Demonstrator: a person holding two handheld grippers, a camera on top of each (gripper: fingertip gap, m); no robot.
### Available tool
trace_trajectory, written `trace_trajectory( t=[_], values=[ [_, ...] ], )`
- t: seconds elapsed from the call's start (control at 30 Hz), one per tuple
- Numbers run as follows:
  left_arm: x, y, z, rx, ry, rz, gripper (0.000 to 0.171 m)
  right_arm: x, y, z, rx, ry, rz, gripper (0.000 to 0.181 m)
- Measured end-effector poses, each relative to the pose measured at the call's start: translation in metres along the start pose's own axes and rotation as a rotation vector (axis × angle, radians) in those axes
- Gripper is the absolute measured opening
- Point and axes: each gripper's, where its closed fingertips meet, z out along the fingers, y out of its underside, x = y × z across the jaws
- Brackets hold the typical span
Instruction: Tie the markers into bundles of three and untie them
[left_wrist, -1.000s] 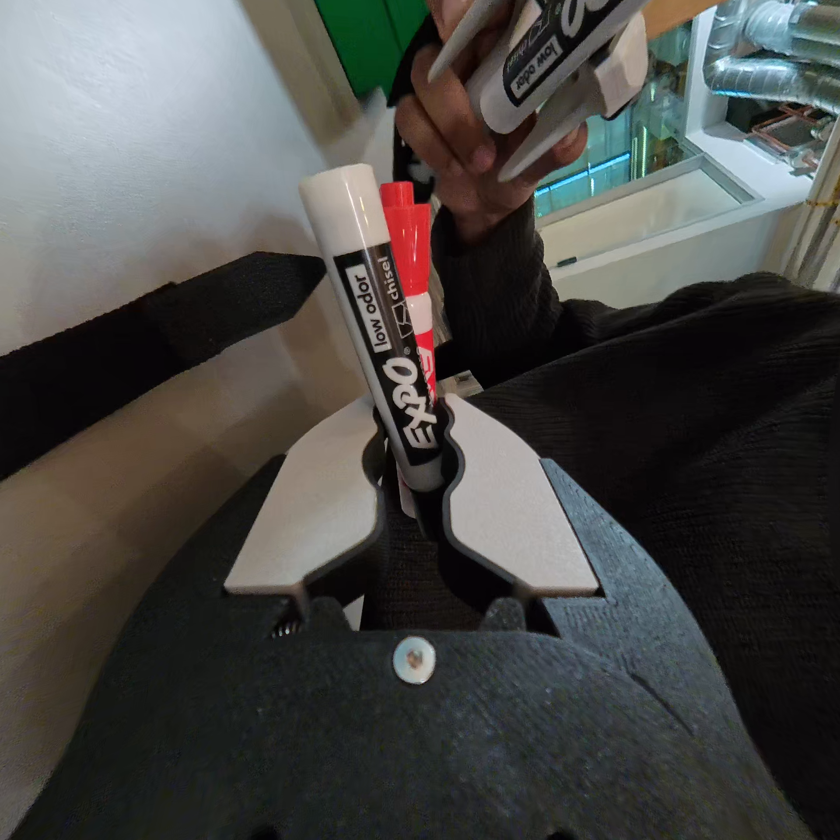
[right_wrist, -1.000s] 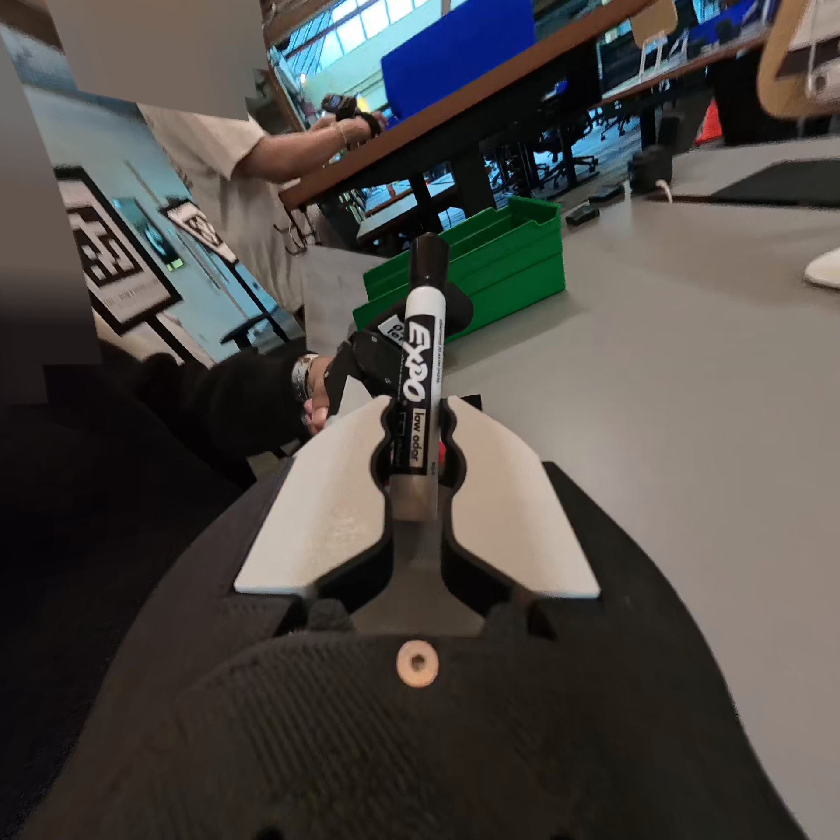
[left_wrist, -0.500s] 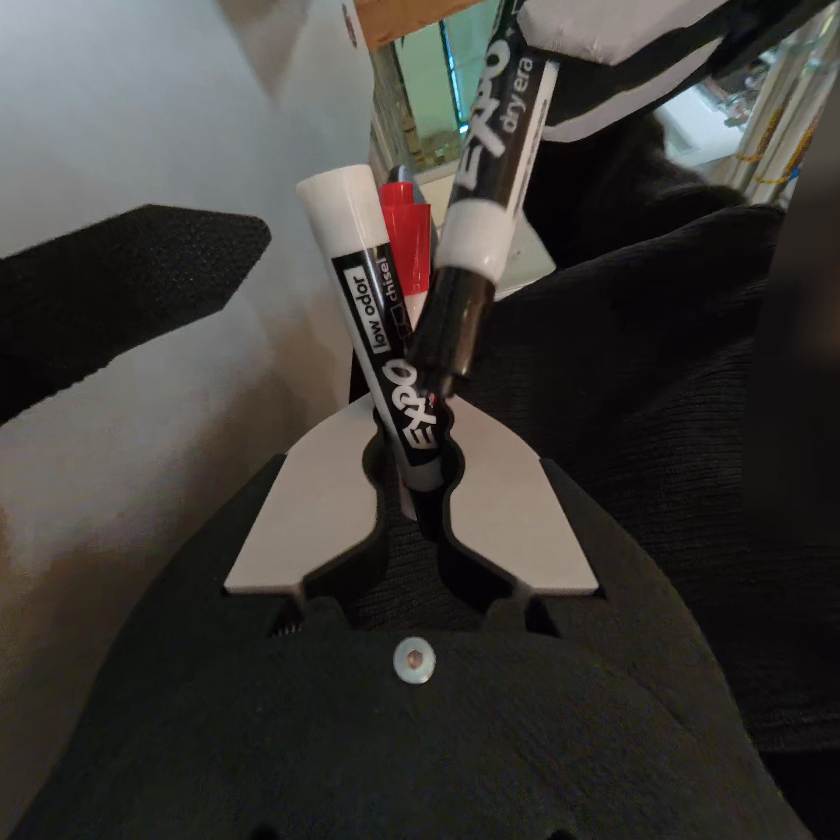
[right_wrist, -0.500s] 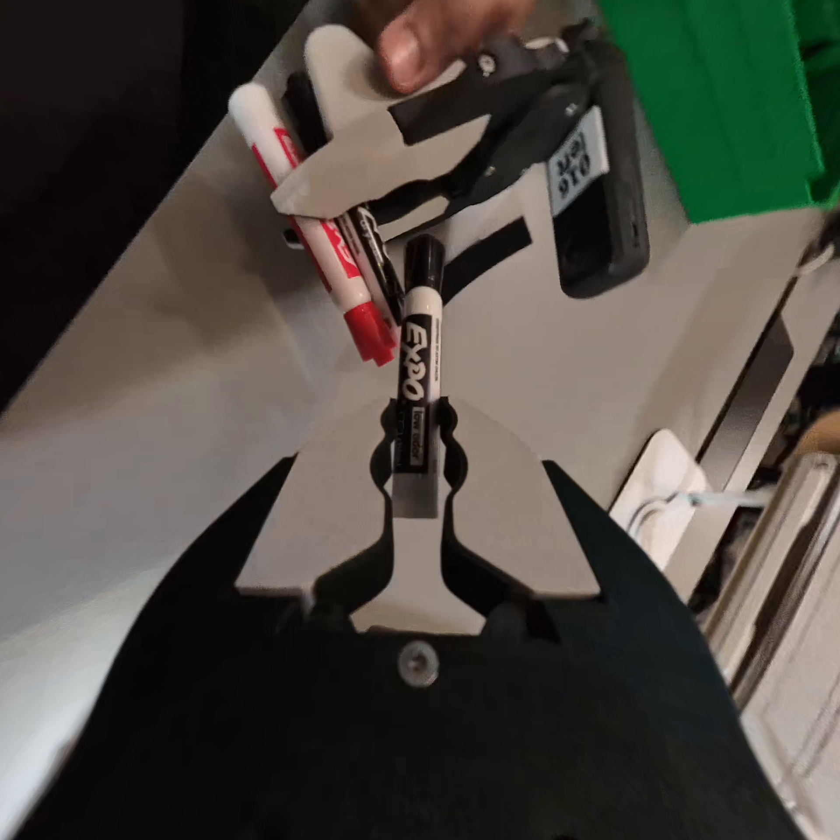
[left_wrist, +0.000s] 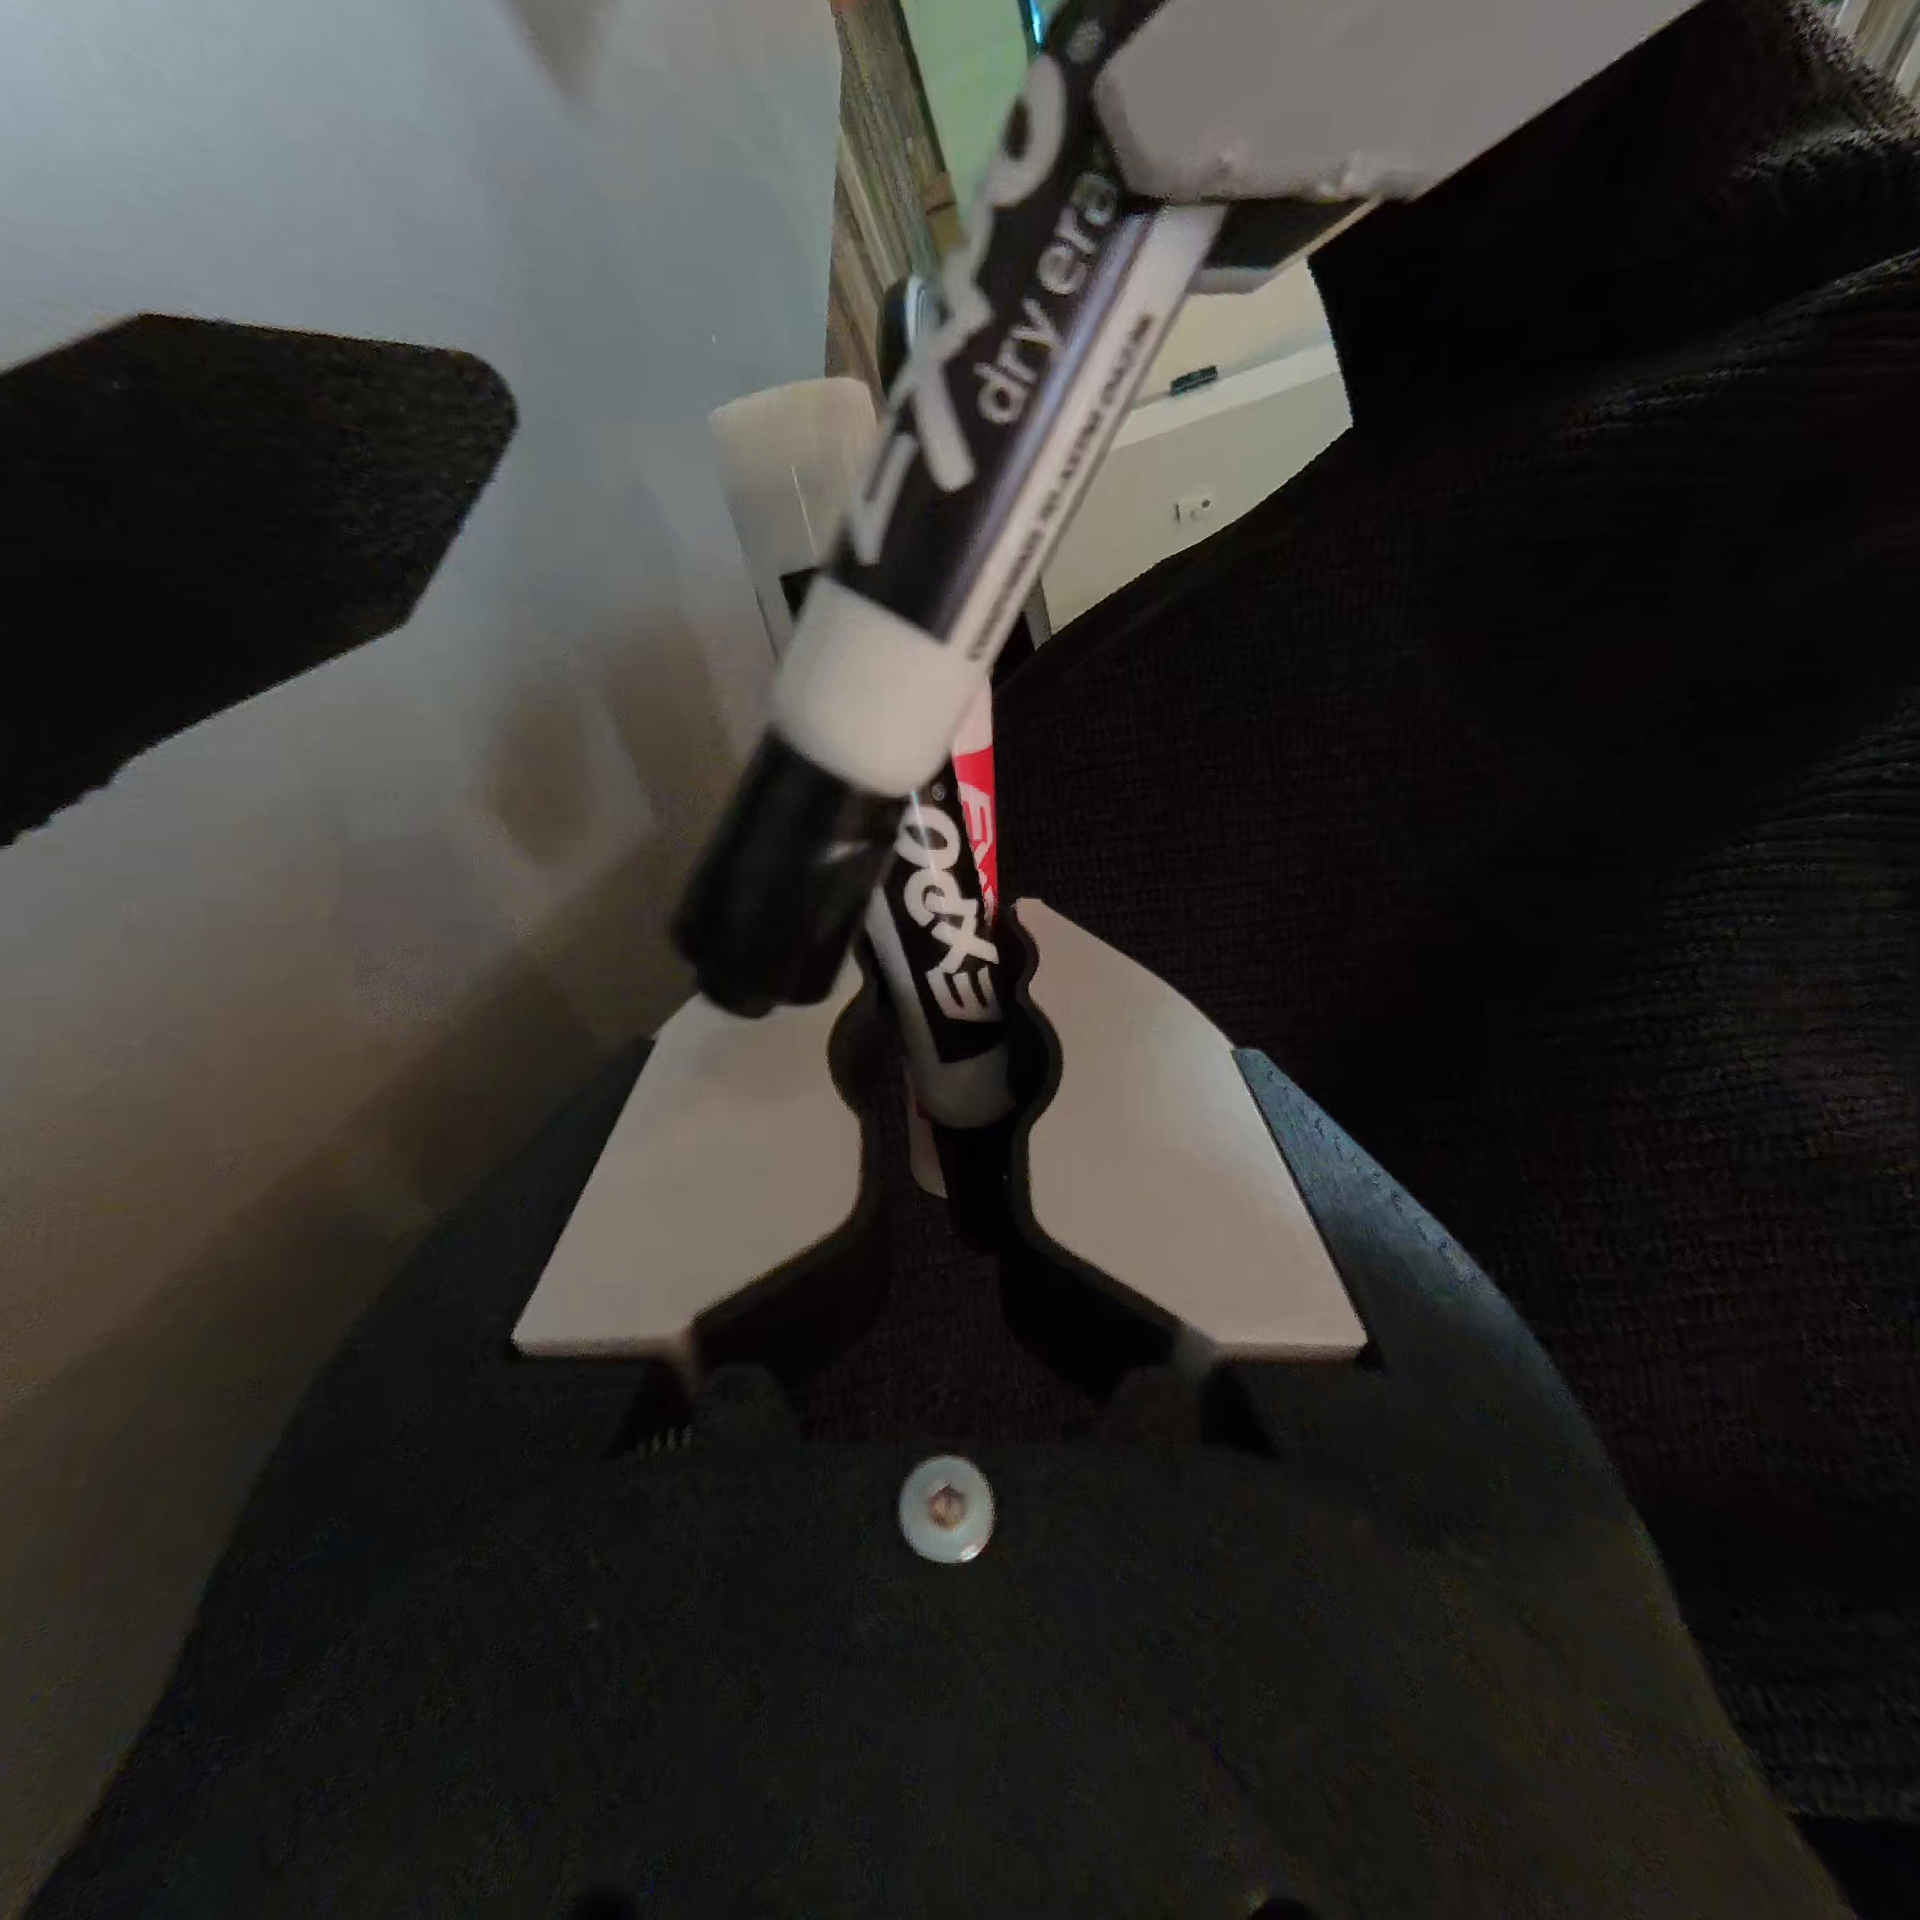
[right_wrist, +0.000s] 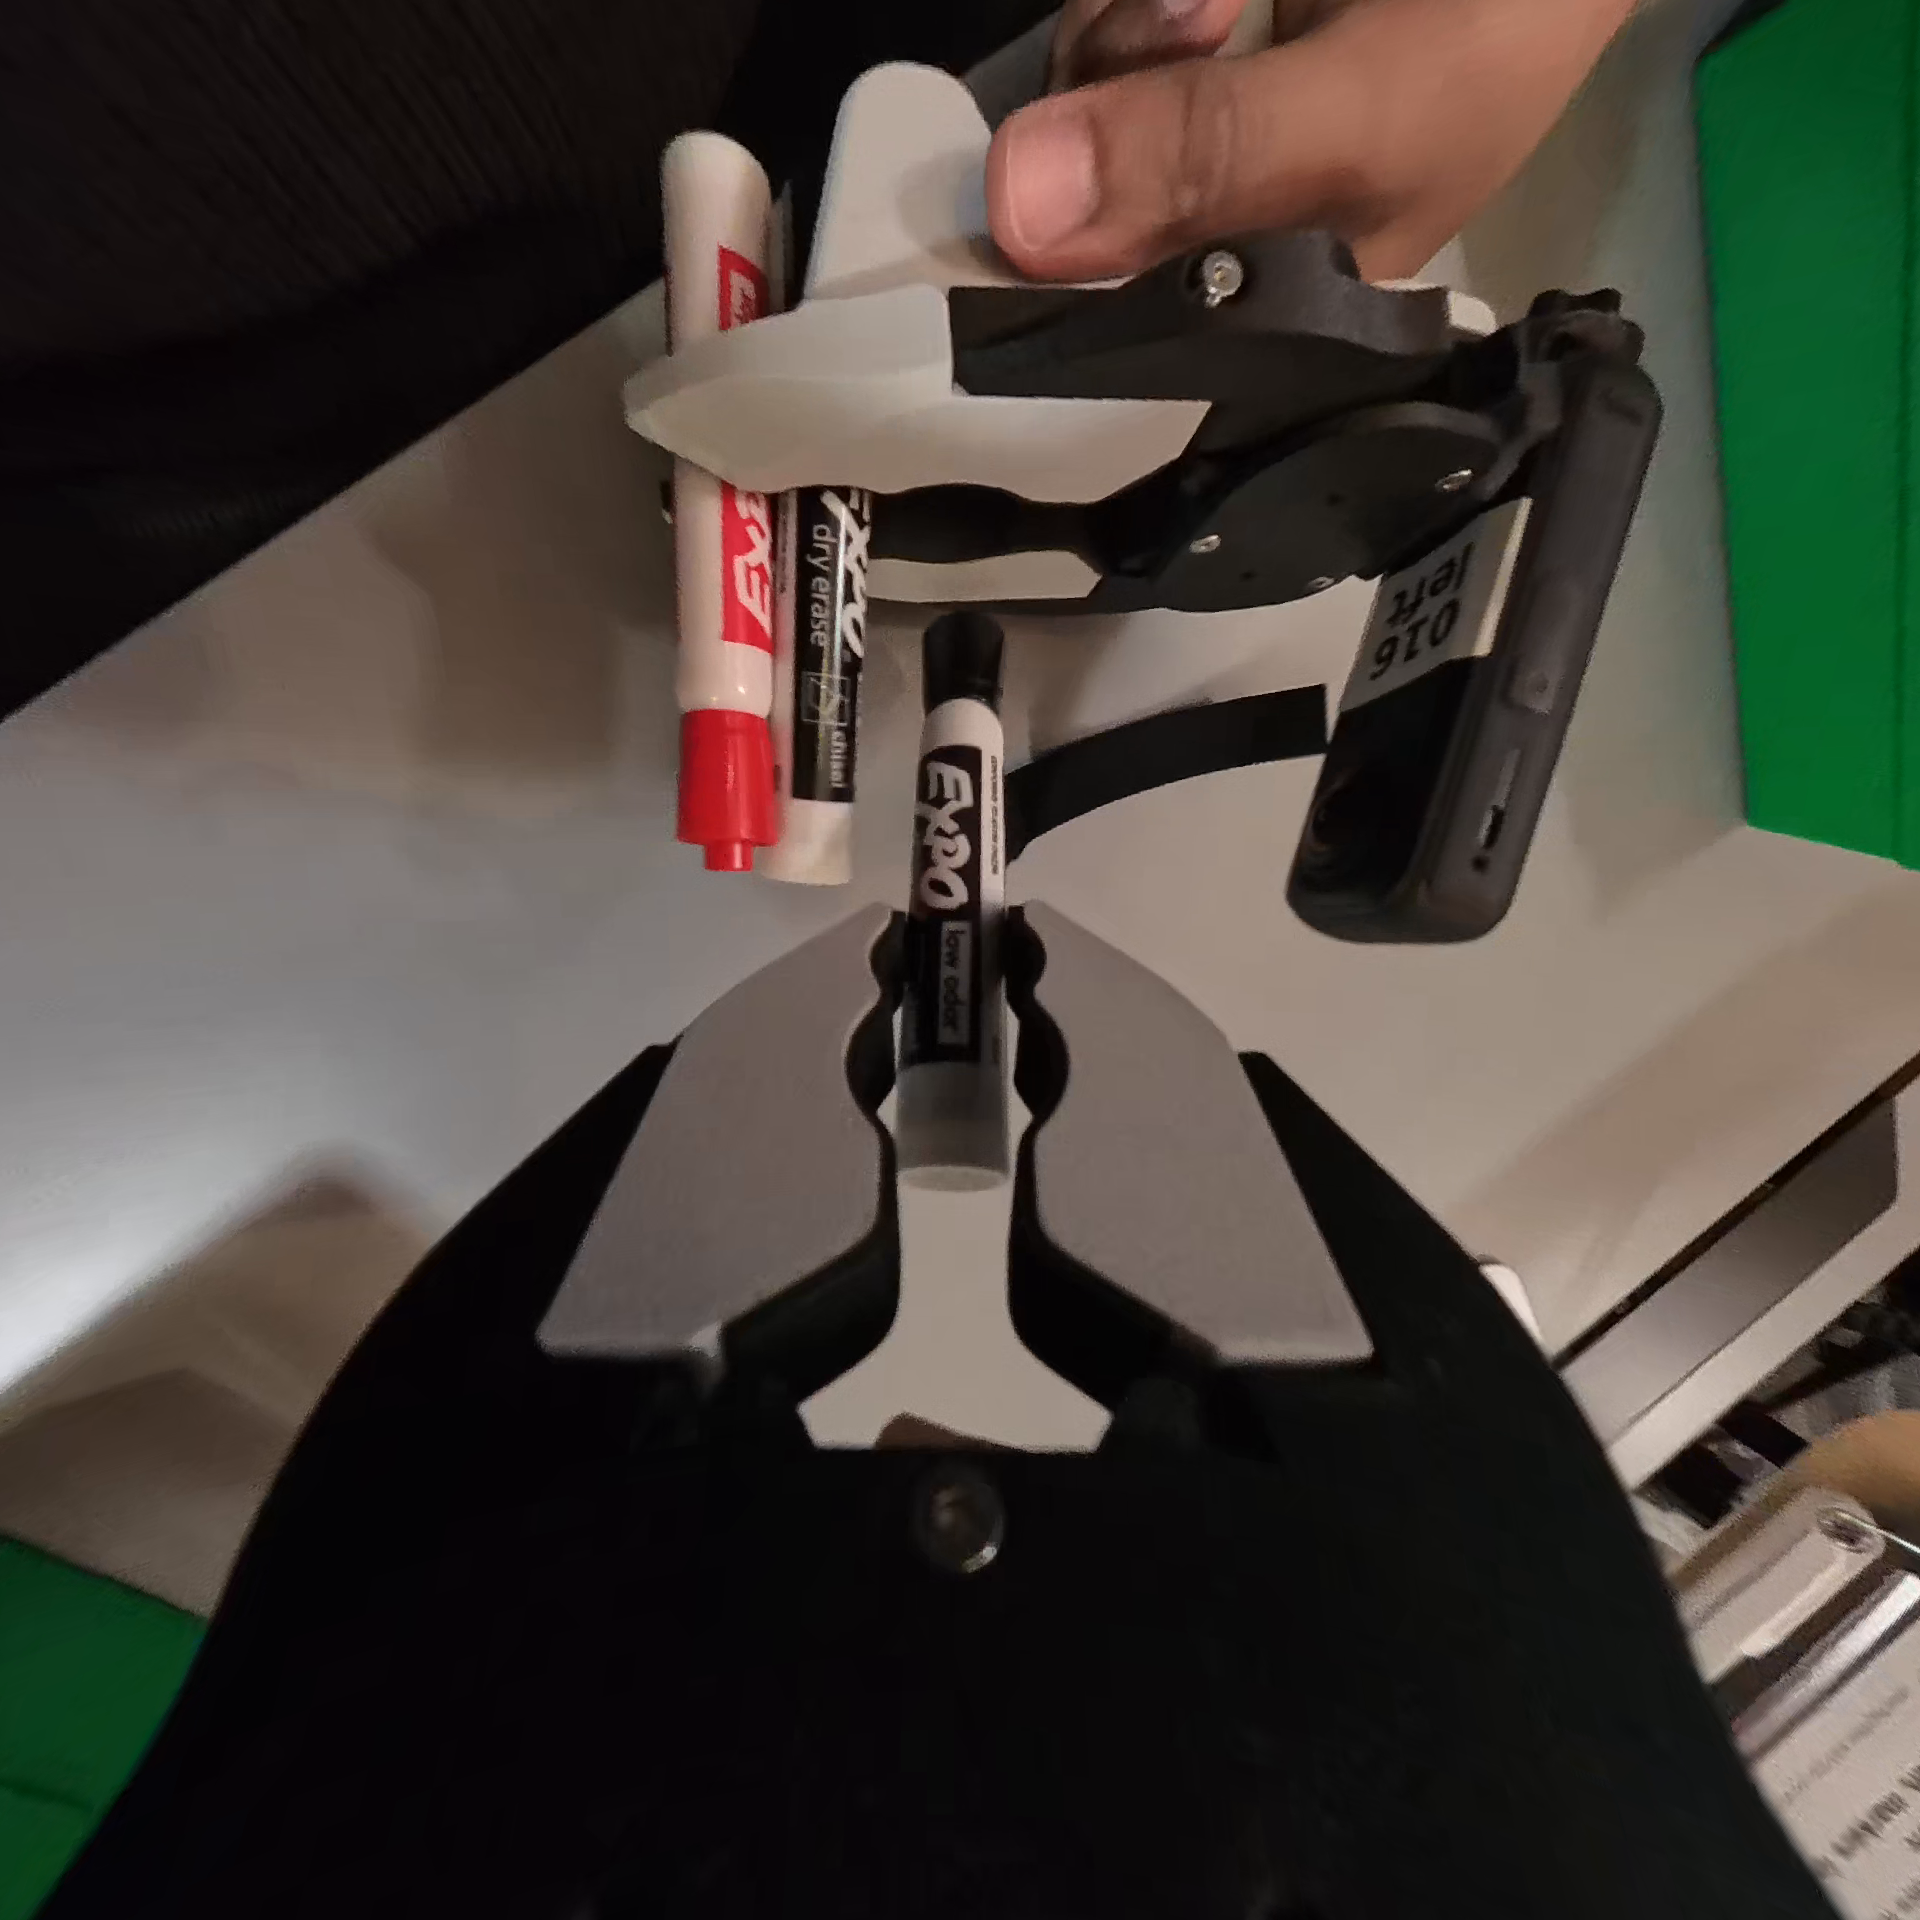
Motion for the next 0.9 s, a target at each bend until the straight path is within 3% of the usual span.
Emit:
trace_trajectory(
  t=[0.2, 0.4, 0.53, 0.9],
  values=[
    [0.001, 0.001, 0.0, -0.011, 0.016, 0.003, 0.02, 0.003, -0.017, -0.013, 0.161, -0.034, 0.07, 0.019],
    [-0.001, 0.008, 0.006, -0.049, 0.01, 0.012, 0.02, -0.001, -0.013, -0.001, 0.175, -0.092, 0.071, 0.019],
    [0.008, -0.002, 0.004, -0.004, 0.075, 0.008, 0.02, 0.0, -0.003, -0.002, 0.174, -0.095, 0.1, 0.019],
    [0.01, -0.004, 0.005, 0.009, 0.096, -0.002, 0.02, -0.007, -0.019, 0.005, 0.272, -0.176, 0.132, 0.019]
  ],
)
